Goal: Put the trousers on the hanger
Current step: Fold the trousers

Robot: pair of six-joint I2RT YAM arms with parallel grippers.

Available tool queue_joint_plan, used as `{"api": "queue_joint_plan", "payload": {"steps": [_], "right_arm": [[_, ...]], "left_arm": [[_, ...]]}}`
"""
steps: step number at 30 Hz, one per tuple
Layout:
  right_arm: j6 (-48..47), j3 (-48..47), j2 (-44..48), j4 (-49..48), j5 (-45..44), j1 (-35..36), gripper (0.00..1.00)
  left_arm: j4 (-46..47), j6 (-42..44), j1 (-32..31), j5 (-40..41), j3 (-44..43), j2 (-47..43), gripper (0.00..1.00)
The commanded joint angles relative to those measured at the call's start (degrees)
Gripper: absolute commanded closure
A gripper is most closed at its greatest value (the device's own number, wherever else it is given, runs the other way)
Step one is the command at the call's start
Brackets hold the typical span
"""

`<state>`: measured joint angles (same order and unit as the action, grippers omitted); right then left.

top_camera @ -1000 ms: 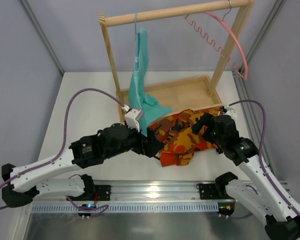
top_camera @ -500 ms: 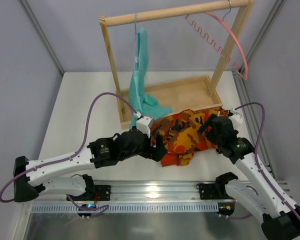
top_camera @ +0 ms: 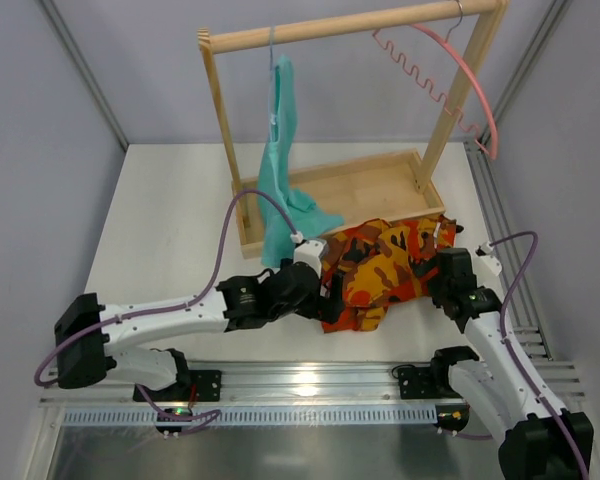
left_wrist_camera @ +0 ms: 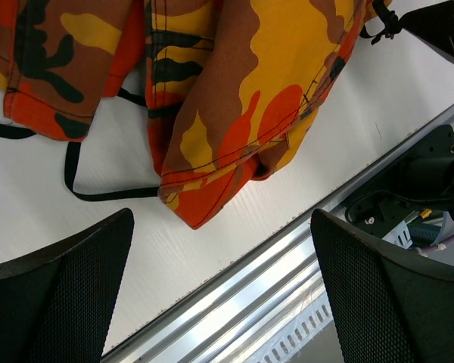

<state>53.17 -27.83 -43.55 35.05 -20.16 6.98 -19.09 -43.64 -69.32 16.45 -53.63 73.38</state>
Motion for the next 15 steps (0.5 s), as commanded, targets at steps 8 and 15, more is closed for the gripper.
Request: {"api": "queue_joint_plan", "payload": {"steps": [8, 15], "right_arm": [[10.9, 11.7, -4.8, -19.4, -6.1, -0.4, 0.28], [10.1, 5.3, -5.8, -13.6, -14.3, -0.5, 0.96]], "left_arm": [[5.9, -4.4, 0.2, -1.3, -0.7, 4.3, 0.02], [1.8, -5.0, 0.2, 2.9, -0.1, 2.1, 0.03]]}}
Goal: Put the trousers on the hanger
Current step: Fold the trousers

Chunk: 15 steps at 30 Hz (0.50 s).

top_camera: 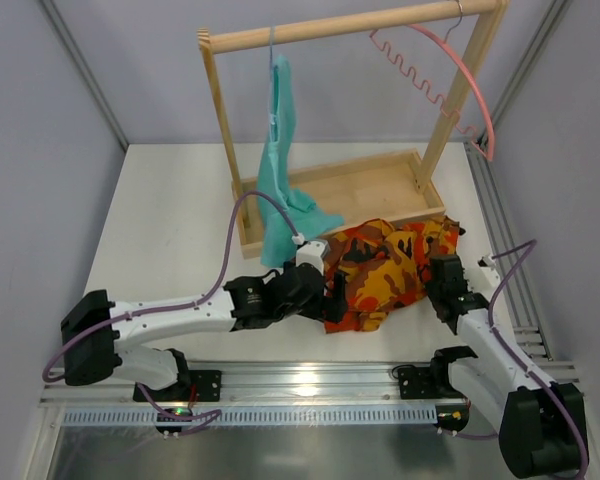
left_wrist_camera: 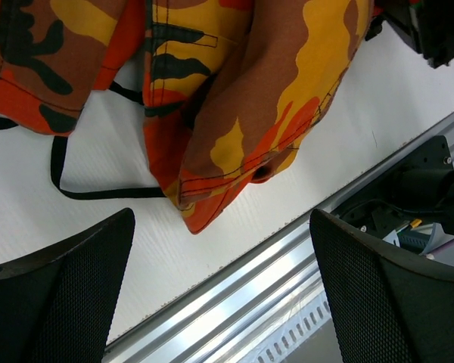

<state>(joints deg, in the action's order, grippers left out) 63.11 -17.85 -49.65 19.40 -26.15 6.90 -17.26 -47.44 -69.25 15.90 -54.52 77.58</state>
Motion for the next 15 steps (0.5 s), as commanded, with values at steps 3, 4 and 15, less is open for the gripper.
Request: {"api": "queue_joint_plan", "payload": {"steps": [3, 4, 15], "right_arm": [[-3.7, -13.1, 3.1, 12.5, -13.1, -0.4, 0.96], [-5.1, -16.6, 4.6, 15.5, -14.2, -0.5, 0.97], [-8.4, -24.5, 10.4, 27.2, -24.3, -0.6, 0.96]], "left_arm": [[-2.3, -2.4, 1.0, 5.8, 1.5, -3.8, 0.04], [-2.6, -2.6, 2.1, 6.1, 2.3, -4.2, 0.04], [0.2, 1.4, 4.8, 1.1, 5.1, -2.3, 0.09]]}}
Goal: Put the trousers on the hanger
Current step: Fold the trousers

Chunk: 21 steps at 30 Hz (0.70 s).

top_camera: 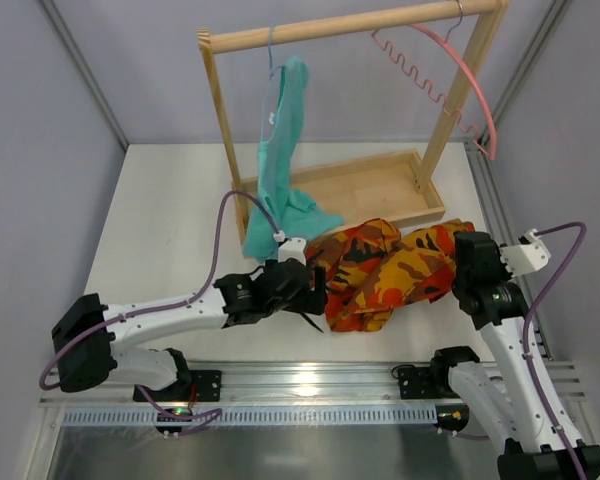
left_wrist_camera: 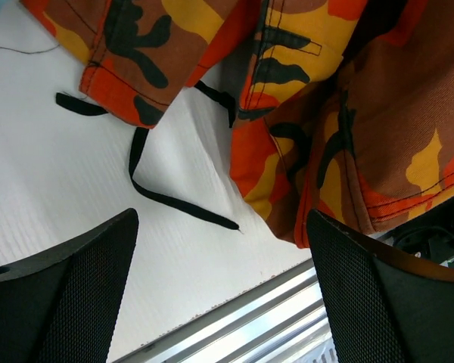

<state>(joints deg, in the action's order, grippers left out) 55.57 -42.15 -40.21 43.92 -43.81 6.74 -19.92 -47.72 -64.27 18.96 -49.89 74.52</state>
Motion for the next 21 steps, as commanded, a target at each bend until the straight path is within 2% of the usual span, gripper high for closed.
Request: {"api": "queue_joint_plan", "payload": {"steps": [1, 5, 8, 16, 18, 19, 21], "right_arm": [[-1.0, -0.3, 1.8, 3.3, -7.8, -0.3, 0.96], [-1.2, -0.7, 3.3, 3.7, -8.6, -0.3, 0.96], [-1.5, 0.2, 4.5, 3.3, -8.3, -0.4, 0.96], [-5.9, 2.8, 8.1, -0.4, -5.4, -0.4, 0.96], [-6.7, 3.2, 8.7, -1.0, -4.5, -0.3, 0.96], [-7.1, 3.5, 9.2, -1.4, -4.4, -0.4, 0.96], [-7.9, 3.9, 9.6, -1.9, -4.3, -0.4, 0.96]], "left_arm": [[4.6, 1.6, -0.2, -3.6, 1.0, 1.6, 0.09], [10.6, 2.0, -0.1, -6.4, 1.9, 4.5, 0.09], [11.1, 2.4, -0.2, -5.6, -0.3, 9.1, 0.1], [6.8, 0.7, 2.3, -1.2, -15.7, 24.0, 0.17], [7.8, 0.0, 2.9, -1.6, -16.9, 27.1, 0.19], [8.8, 0.0, 3.2, -3.3, -17.3, 27.9, 0.22], [10.4, -0.6, 3.2, -4.5, -17.3, 28.8, 0.42]]}}
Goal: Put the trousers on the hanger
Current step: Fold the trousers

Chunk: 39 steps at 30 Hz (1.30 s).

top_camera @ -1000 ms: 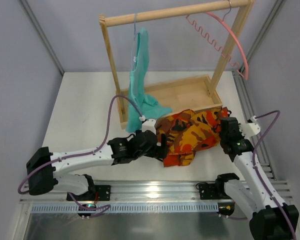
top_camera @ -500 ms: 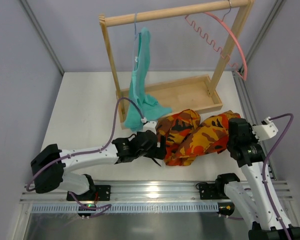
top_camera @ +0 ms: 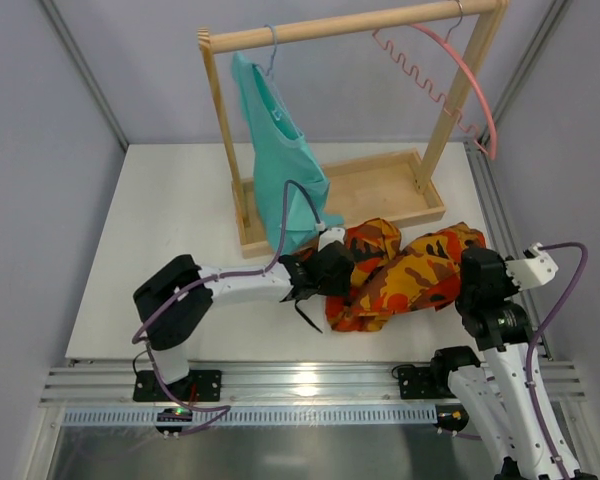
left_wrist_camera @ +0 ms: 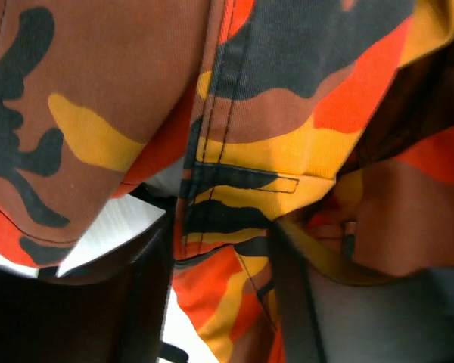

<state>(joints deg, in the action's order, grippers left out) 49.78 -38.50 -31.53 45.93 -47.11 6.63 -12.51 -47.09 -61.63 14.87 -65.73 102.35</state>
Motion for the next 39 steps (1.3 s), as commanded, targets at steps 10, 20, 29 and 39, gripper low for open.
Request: {"api": "queue_joint_plan", "payload": {"steps": [10, 20, 29, 39], "right_arm": [[-7.3, -8.6, -3.4, -2.0, -3.2, -0.2, 0.96], [-8.8, -18.9, -8.7, 2.6, -3.2, -0.2, 0.96], [-11.2, -27.8, -7.7, 7.0, -4.7, -0.3, 0.96], [-18.1, -27.0, -1.3, 2.0, 7.7, -0.3, 0.96]], "left_arm": [[-19.2, -5.6, -1.3, 7.5, 1.0, -15.8, 1.0], [-50.0, -22.3, -1.6, 29.1, 7.4, -38.8, 1.0], [-65.3, -26.8, -1.5, 39.3, -2.3, -50.0, 1.0], [-38.6, -6.3, -1.5, 14.3, 2.8, -52.7, 0.73]]}}
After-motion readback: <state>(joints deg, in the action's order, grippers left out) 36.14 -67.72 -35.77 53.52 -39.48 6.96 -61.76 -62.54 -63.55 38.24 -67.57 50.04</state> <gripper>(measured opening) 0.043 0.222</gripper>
